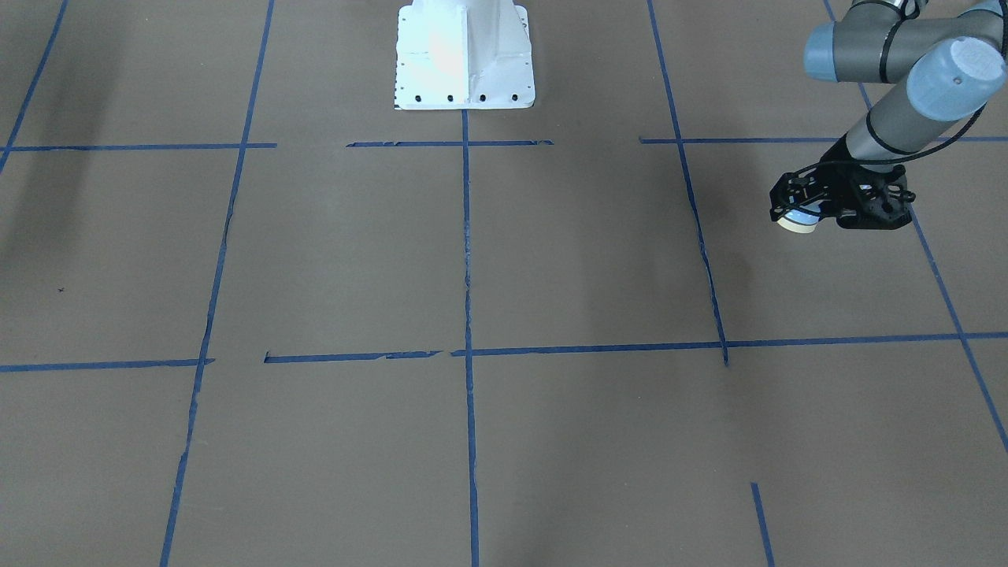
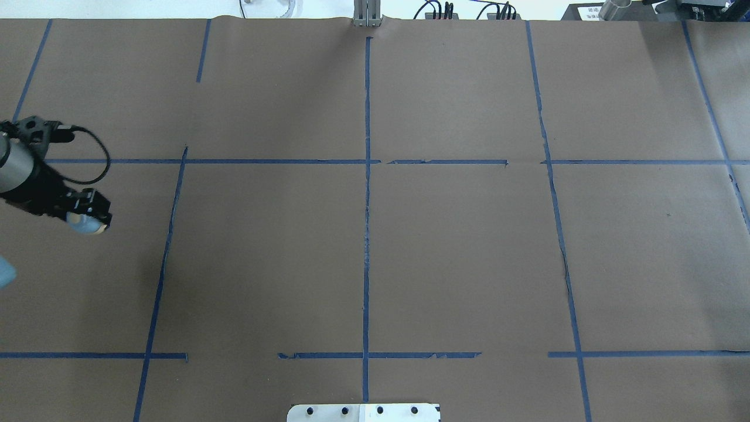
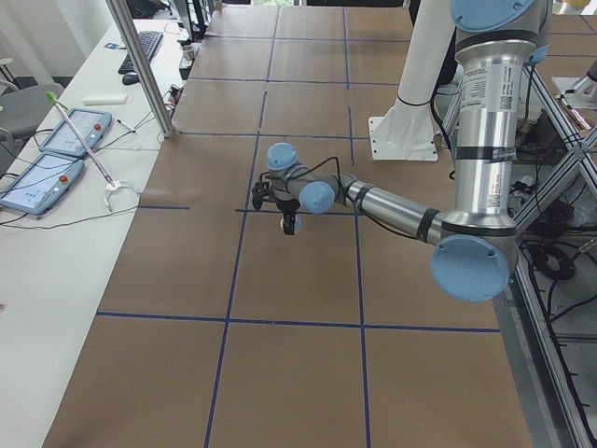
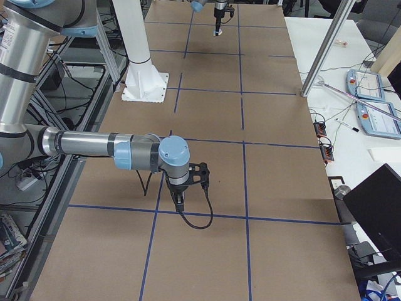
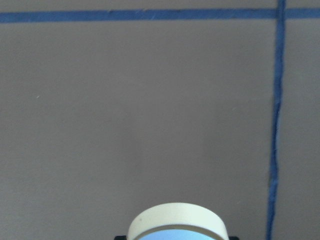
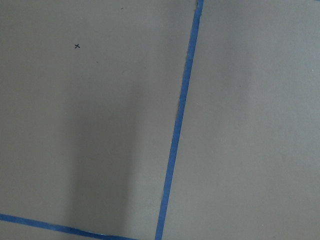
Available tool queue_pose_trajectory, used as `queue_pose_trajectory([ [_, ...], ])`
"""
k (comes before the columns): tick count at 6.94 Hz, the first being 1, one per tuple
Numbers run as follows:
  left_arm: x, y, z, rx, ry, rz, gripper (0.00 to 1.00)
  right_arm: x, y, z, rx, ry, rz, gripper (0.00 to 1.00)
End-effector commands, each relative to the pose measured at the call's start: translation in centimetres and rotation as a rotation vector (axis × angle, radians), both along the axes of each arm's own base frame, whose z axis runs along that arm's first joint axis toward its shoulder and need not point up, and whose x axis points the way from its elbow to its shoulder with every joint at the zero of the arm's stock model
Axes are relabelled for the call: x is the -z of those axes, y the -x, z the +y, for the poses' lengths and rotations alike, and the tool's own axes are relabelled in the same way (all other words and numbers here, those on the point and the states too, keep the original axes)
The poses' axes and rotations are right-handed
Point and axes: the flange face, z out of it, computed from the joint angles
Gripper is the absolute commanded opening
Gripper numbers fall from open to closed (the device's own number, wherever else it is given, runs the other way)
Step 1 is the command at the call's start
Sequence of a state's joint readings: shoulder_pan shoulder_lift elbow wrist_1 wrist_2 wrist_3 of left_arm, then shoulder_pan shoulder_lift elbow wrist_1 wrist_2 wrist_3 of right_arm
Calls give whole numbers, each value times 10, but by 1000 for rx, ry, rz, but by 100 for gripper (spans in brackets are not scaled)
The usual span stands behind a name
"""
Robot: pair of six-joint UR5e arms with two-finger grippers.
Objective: Place and press bell with both arms
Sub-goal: 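Carry the blue bell with the left gripper toward the grid center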
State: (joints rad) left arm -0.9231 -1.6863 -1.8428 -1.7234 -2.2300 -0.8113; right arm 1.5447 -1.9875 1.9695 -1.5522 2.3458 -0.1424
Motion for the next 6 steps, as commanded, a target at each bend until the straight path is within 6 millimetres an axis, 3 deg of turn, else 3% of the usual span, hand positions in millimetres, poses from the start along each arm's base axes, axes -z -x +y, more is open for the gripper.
queue_pose_trajectory([
  [1, 128, -66, -44, -3, 54, -12, 0, 0, 0, -2, -2, 1, 0, 100],
  [4, 230, -191, -71, 86, 171, -21, 0, -8, 0, -3, -2, 15, 4, 100],
  [5, 262, -235, -92, 131, 201, -41, 0, -8, 0, -3, -2, 15, 4, 100],
  [6, 272, -274, -109, 170, 199, -22, 0, -9, 0, -3, -2, 16, 4, 100],
])
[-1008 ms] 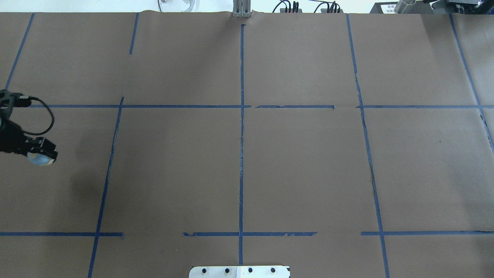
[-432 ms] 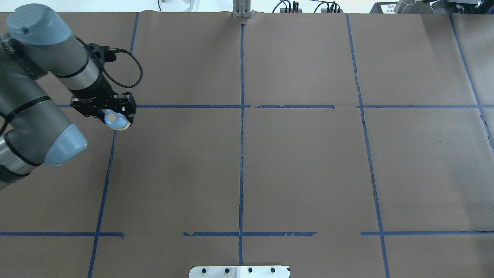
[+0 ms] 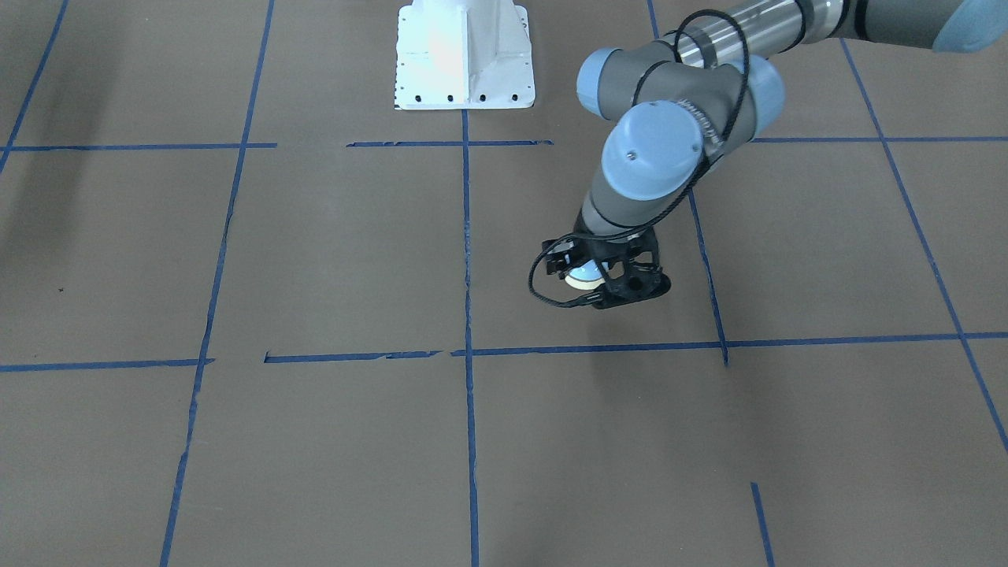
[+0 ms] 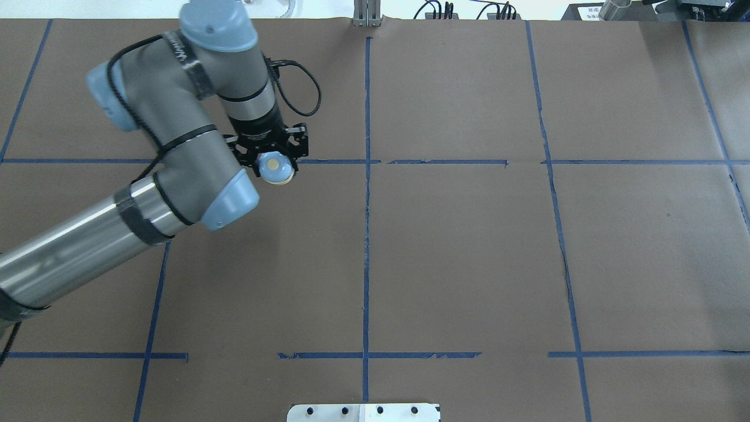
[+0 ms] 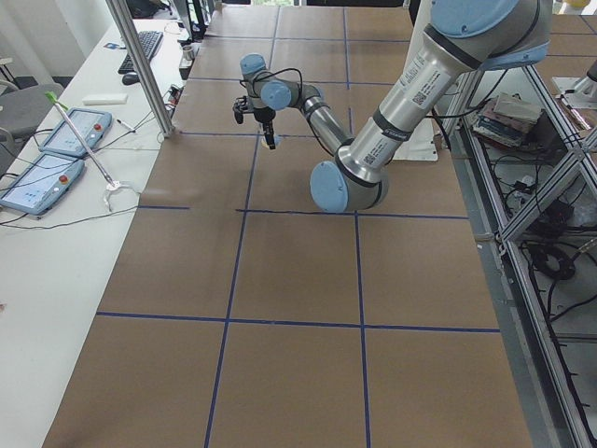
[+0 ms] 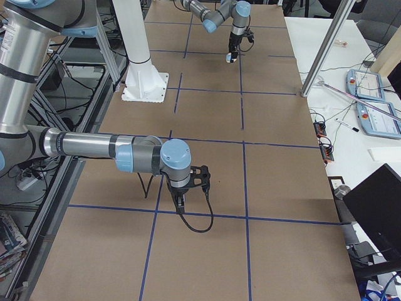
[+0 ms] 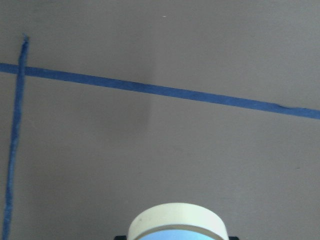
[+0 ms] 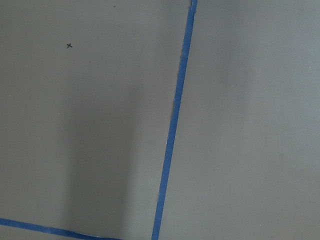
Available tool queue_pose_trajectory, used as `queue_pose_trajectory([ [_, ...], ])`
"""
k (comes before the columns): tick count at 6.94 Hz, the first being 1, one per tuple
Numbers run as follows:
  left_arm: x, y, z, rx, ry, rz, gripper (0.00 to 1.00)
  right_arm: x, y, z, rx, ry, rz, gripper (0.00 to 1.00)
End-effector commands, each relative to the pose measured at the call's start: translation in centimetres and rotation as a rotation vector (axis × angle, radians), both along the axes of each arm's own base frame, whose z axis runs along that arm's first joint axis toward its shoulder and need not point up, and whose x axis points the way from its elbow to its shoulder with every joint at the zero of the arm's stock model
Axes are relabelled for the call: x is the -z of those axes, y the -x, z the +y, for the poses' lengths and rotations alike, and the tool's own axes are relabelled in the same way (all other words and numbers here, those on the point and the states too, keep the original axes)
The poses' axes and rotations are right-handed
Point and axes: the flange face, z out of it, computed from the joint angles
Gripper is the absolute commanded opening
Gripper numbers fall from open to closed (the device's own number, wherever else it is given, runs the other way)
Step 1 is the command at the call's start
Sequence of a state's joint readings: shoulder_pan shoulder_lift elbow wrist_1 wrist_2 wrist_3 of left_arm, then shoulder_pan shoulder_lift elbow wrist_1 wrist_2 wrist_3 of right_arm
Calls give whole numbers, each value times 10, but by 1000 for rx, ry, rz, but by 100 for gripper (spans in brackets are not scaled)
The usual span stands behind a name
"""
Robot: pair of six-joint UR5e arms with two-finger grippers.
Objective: Place and press bell with both arms
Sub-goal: 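Carry the blue bell with the left gripper toward the grid center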
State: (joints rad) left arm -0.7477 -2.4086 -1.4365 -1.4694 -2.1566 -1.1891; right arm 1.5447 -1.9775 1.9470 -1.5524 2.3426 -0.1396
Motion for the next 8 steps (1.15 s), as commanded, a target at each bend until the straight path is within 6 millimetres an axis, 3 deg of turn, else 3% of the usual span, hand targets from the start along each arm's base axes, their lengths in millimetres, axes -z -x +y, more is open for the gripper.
queue_pose_trajectory([
  [1, 32, -86, -30, 96, -4, 22, 0, -1, 0, 0, 0, 2, 0, 100],
  [2, 45, -119, -33, 124, -19, 6, 0, -1, 0, 0, 0, 2, 0, 100],
  [4, 37, -156, -17, 162, -33, 13, 2, -2, 0, 0, 1, 4, 2, 100],
  [6, 37, -157, -17, 169, -39, 9, 13, -5, 0, -1, 0, 8, 2, 100],
  [7, 35, -156, -18, 167, -41, 6, 48, -4, 0, -1, 0, 8, 0, 100],
  [8, 35, -155, -19, 156, -53, 5, 99, -5, 0, -1, 0, 8, 2, 100],
])
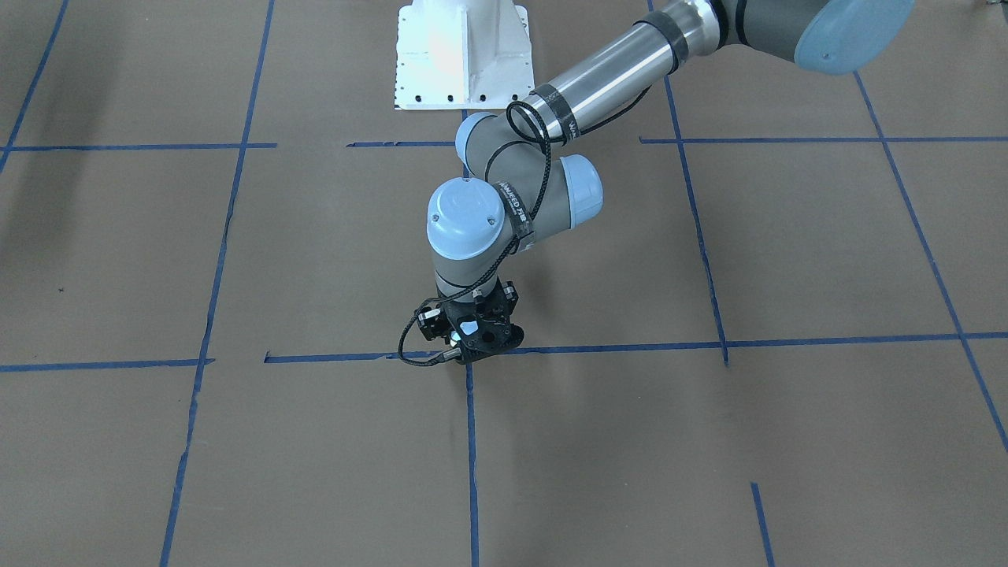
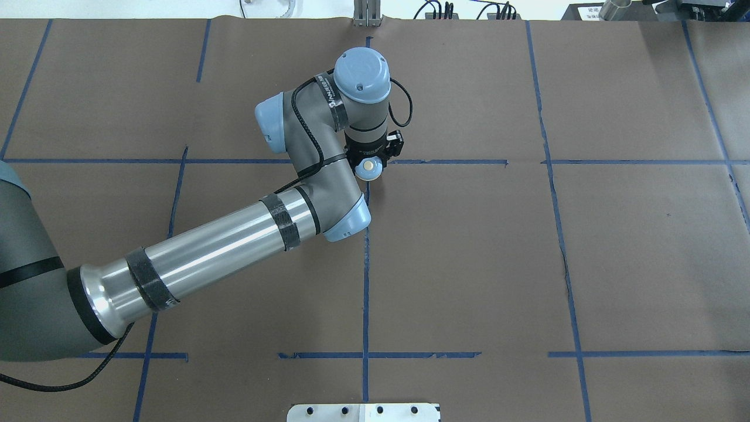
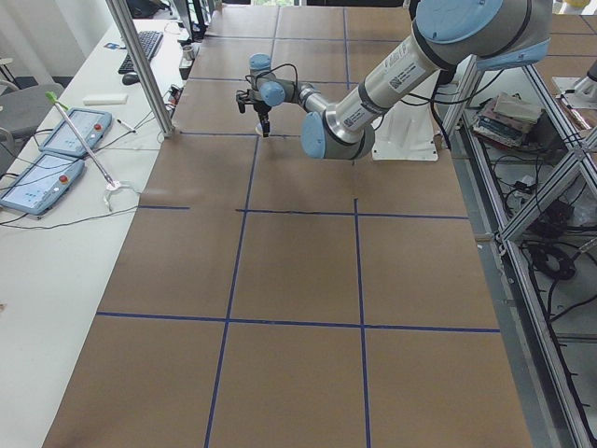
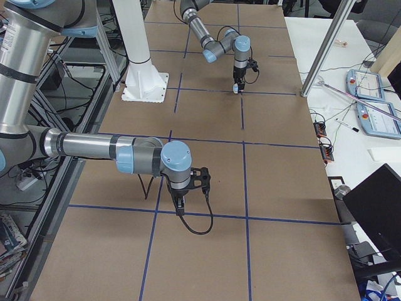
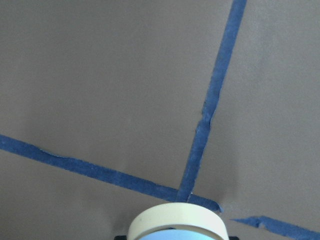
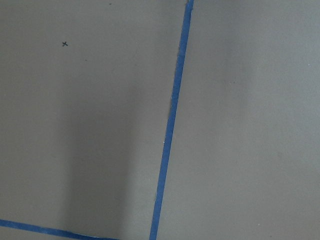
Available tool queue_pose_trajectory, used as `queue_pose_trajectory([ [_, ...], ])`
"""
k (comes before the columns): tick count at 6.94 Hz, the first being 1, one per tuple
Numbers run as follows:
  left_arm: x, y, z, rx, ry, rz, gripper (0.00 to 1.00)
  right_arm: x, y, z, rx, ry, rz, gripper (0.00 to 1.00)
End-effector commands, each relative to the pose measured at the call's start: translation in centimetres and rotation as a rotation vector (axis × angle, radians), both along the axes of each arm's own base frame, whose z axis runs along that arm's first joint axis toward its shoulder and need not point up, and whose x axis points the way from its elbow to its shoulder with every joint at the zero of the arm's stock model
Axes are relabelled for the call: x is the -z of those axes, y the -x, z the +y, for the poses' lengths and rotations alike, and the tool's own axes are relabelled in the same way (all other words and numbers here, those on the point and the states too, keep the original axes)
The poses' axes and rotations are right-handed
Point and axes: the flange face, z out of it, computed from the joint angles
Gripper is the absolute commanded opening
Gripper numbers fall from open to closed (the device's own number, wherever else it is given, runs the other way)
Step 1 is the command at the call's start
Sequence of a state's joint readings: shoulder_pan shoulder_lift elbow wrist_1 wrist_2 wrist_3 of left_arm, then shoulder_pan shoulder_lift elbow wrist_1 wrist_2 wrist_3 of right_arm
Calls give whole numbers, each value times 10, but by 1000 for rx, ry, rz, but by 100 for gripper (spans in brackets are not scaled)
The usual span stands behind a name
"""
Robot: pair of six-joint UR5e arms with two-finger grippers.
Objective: Place and press bell with both arms
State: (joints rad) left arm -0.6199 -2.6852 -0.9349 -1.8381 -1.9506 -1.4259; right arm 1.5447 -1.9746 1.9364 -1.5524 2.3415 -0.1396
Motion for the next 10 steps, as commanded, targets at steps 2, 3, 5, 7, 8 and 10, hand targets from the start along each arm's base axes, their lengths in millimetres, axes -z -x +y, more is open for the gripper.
queue_pose_trajectory([
  [2, 3, 18, -19, -7, -39, 2, 100, 0, 0, -1, 0, -3, 1, 100],
  [3, 6, 30, -30, -1, -45, 7, 100, 0, 0, -1, 0, -3, 1, 100],
  [5, 22, 90, -67, -35, 27, 91, 100, 3, 0, -3, 0, -9, -1, 100],
  [7, 16, 131, -68, -99, -23, 40, 100, 11, 1, -9, 0, -26, -11, 100],
  [8, -32, 179, -44, -148, -98, 31, 100, 21, 5, -19, -3, -42, -61, 100],
  [10, -114, 289, -20, -225, -230, -24, 100, 59, 9, -67, 6, -141, -68, 100],
])
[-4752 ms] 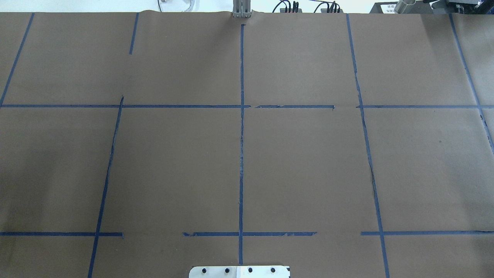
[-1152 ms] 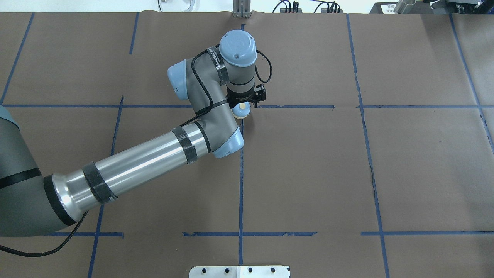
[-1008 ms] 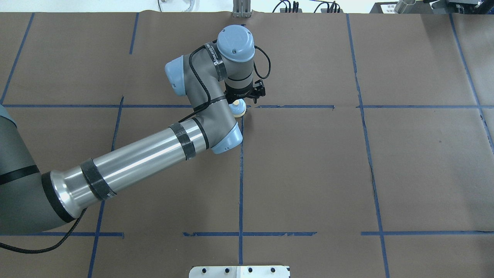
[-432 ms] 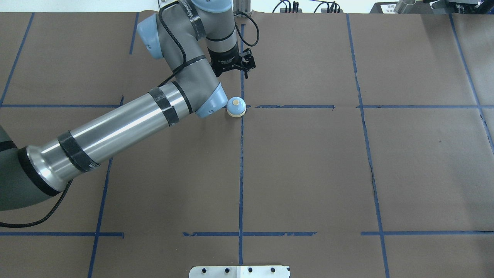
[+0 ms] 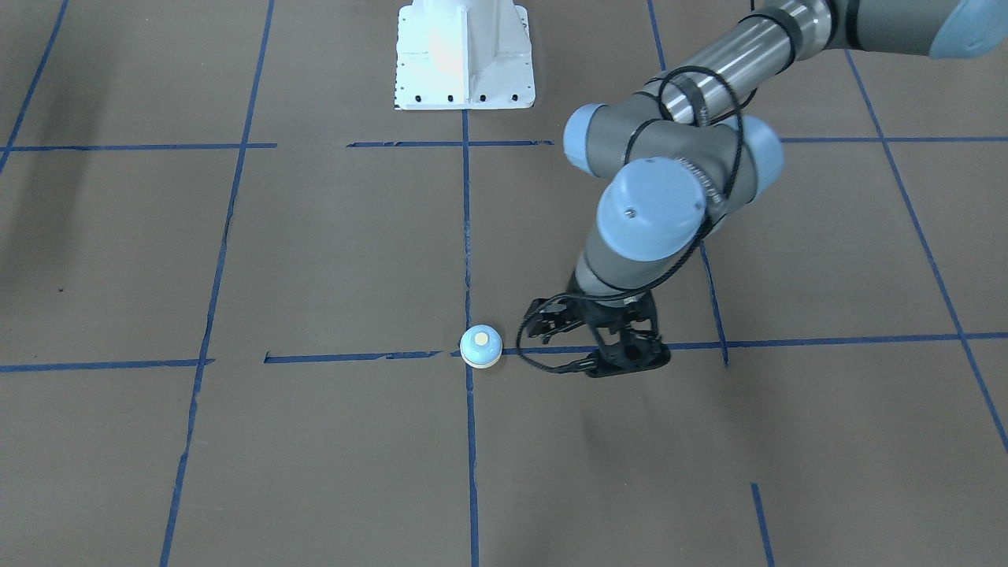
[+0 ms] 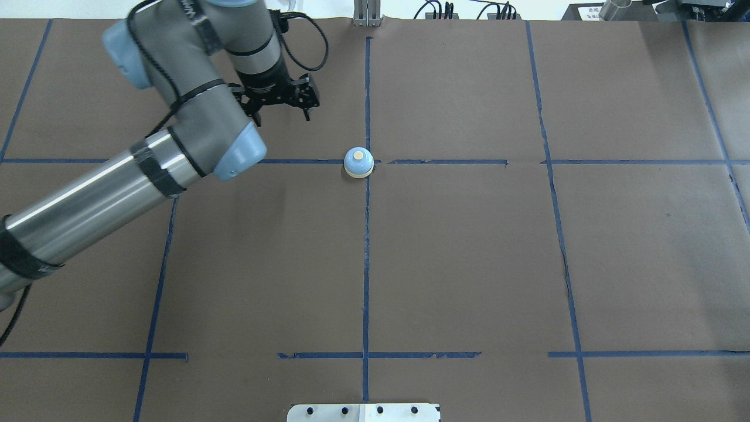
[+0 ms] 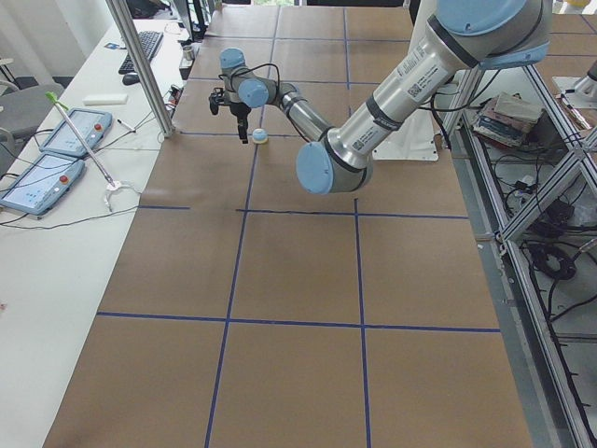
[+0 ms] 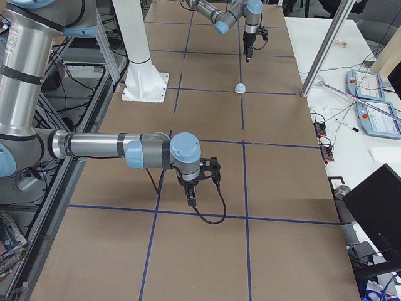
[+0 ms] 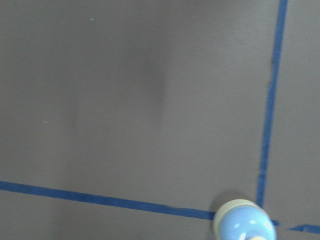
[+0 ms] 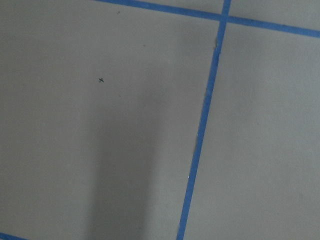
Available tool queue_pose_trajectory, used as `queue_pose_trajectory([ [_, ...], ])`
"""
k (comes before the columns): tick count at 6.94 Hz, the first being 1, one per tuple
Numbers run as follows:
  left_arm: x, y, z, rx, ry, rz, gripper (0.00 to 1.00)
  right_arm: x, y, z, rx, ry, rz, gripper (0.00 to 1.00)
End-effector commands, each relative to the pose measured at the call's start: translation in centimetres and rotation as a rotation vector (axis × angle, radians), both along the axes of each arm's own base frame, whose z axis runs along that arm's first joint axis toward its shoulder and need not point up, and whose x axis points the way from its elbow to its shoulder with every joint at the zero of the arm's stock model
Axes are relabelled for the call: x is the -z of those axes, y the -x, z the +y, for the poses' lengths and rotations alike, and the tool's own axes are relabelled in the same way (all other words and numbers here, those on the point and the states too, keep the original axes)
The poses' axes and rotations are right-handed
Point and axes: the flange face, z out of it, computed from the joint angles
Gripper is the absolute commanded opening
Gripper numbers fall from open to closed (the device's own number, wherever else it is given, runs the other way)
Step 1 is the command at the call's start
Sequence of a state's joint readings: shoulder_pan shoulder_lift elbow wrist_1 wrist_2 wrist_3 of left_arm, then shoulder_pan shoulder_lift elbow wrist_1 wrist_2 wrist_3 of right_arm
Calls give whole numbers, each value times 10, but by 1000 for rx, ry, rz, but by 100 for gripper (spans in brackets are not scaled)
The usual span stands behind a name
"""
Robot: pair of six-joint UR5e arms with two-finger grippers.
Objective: Place and press bell with both arms
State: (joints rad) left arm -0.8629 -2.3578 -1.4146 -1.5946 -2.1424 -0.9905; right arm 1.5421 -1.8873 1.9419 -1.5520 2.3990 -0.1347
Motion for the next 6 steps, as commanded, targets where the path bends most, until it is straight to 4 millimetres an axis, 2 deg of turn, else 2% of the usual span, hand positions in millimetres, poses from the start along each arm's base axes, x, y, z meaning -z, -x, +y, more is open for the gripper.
queue_pose_trajectory([
  [1, -94, 119, 20, -83, -136, -68, 100, 32, 6, -37, -8, -60, -9, 100],
  [2, -151, 184, 23, -114, -129, -72, 100, 40, 23, -42, 6, -51, -13, 100],
  [3, -195, 247, 22, -145, -148, -68, 100, 64, 53, -68, 12, -44, -19, 100],
  [4, -248, 311, 33, -166, -169, -102, 100, 112, 103, -104, -45, 24, -44, 100],
  [5, -291, 365, 49, -150, -151, -126, 100, 163, 151, -129, -56, 37, -80, 100],
  [6, -329, 402, 74, -156, -135, -138, 100, 208, 201, -141, -1, -4, -102, 100],
])
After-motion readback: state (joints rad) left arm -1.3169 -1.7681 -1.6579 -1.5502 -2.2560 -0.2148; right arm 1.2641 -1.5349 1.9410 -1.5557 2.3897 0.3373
